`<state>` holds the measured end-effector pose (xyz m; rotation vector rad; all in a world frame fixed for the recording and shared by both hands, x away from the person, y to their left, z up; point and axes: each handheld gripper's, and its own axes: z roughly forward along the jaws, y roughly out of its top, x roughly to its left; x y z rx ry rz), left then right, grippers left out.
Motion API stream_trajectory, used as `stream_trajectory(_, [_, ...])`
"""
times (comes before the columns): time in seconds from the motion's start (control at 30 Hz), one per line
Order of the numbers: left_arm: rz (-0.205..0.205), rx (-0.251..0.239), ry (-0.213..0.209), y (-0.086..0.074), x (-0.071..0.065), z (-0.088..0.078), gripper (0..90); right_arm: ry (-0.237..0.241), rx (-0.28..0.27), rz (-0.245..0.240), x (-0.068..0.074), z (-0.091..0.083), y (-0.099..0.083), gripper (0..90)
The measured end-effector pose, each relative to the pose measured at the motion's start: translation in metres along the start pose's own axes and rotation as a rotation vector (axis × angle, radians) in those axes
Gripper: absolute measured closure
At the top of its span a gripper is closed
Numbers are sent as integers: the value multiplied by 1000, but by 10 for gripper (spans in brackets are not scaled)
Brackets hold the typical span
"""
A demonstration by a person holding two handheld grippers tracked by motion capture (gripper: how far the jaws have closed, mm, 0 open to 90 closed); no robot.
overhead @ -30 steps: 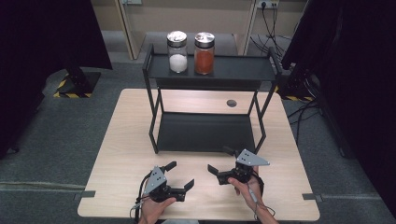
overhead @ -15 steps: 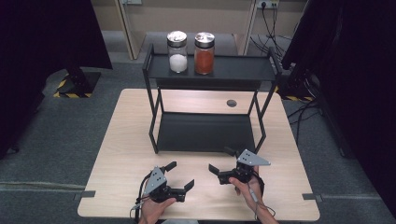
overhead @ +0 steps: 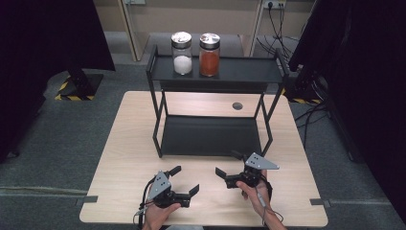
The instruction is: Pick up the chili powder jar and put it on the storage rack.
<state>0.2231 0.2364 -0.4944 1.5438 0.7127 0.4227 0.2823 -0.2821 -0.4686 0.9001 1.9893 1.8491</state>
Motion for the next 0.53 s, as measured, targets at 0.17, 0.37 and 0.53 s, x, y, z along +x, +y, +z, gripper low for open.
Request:
stream_trajectory(0.17, [0, 0, 0, 0, 0, 0, 13, 0, -1, 3, -1, 0, 0, 4])
stream_trajectory(0.37, [-1, -1, 0, 0, 0, 0, 13, -4, -7, 8, -2, -2, 0, 4])
stream_trajectory(0.53, [1, -1, 0, 0, 0, 0, 13, -5, -8, 12, -3, -2, 0, 4])
